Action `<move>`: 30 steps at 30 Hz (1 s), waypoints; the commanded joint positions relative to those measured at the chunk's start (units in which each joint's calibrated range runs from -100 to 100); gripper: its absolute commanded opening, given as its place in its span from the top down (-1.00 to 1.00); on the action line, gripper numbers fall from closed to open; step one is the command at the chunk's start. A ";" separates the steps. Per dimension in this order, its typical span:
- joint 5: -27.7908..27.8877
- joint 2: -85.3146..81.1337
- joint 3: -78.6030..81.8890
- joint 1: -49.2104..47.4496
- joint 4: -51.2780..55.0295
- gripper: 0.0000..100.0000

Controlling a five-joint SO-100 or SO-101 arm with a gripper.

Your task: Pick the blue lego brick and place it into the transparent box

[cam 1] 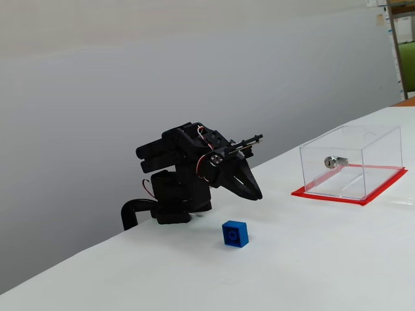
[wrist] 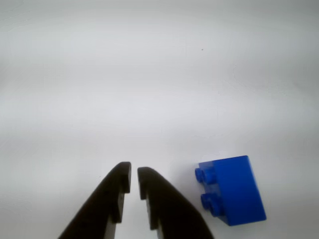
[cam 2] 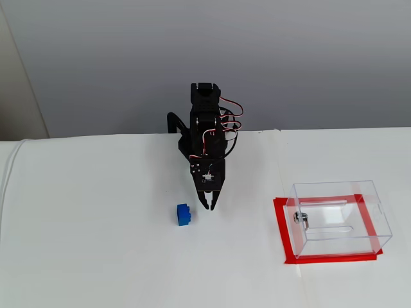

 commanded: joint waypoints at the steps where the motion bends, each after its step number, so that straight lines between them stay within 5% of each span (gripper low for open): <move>1: 0.19 -0.51 0.96 0.38 -0.95 0.97; 30: 0.14 -0.51 0.96 -0.66 -0.95 0.97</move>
